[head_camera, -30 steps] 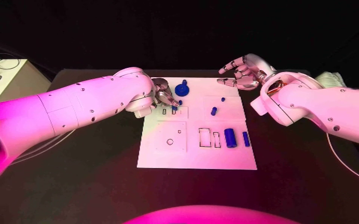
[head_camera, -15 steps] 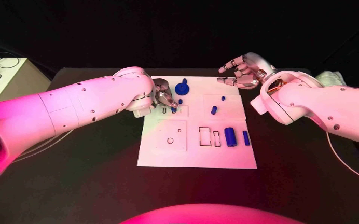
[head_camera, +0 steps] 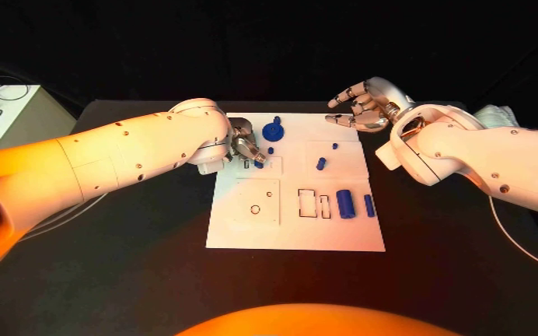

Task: Assemble the parts on the task board

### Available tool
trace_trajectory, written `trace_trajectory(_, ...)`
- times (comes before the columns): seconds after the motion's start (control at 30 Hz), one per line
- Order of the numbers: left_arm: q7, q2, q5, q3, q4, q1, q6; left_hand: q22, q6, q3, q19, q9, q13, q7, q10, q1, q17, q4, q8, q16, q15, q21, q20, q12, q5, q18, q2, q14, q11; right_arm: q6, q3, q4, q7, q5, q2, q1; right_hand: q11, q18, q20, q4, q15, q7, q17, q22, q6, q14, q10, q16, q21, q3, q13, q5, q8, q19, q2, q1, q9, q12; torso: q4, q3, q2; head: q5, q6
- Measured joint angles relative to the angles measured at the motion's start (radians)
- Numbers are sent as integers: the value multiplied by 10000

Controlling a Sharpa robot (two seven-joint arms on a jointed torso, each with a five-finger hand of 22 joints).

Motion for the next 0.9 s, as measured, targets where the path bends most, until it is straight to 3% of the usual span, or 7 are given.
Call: trace_trajectory(0.9,-21,237,-132,16,-302,-19,270,9,33,0,-1,235,-43,-33,19,7,0,0,11,-5,1,0,0,-1,-10,0,7,1,23,30,-1,-16,0,1,17,-2,0,-1,0,0,0,0,-3,6,0,0,0,0,0,0,0,0,0,0,0,0,1,0,-20,7,8,-13,-119)
